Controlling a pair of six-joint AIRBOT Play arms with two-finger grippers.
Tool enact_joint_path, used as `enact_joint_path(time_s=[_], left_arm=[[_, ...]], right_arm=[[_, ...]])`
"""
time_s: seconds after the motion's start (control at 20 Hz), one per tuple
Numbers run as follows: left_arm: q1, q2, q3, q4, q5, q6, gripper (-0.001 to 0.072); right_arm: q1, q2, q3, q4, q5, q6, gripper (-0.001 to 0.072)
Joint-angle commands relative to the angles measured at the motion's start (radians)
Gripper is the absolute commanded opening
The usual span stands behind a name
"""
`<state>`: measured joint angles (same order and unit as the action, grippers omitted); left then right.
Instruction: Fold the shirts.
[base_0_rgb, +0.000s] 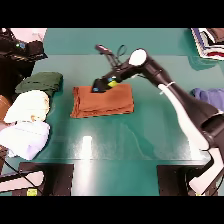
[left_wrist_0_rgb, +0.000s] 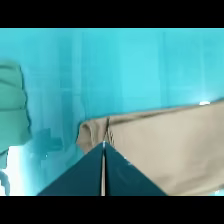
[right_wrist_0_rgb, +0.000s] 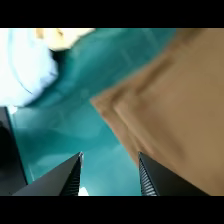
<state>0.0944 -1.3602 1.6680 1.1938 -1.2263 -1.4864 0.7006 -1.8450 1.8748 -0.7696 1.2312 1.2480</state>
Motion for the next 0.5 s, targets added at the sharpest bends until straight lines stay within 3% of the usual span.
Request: enact_joint_path(time_s=[0.0,0.2,0.25,0.3,0.45], left_arm=[[0.012,0.01,0.0,0.002,-0.041,0.014,0.0026],[0.012,0.01,-0.001,-0.006,-0.047,0.013,0.0026],[0.012,0.01,-0.001,-0.009,-0.045,0.013,0.0026],[0.012,0.01,-0.001,-0.013,-0.045,0.013,0.0026],[0.012,0.008,-0.001,-0.029,-0.04,0.013,0.0026]], right_arm=[[-0.146,0.113,-0.208,-0.046,0.047,0.011,0.0406],[-0.352,0.253,-0.525,-0.039,-0.049,0.082,0.0416],[-0.389,0.264,-0.583,-0.033,-0.08,0.1,0.0571],[-0.415,0.263,-0.62,-0.033,-0.098,0.108,0.0642],[-0.422,0.2,-0.631,-0.023,-0.105,0.108,0.0641]])
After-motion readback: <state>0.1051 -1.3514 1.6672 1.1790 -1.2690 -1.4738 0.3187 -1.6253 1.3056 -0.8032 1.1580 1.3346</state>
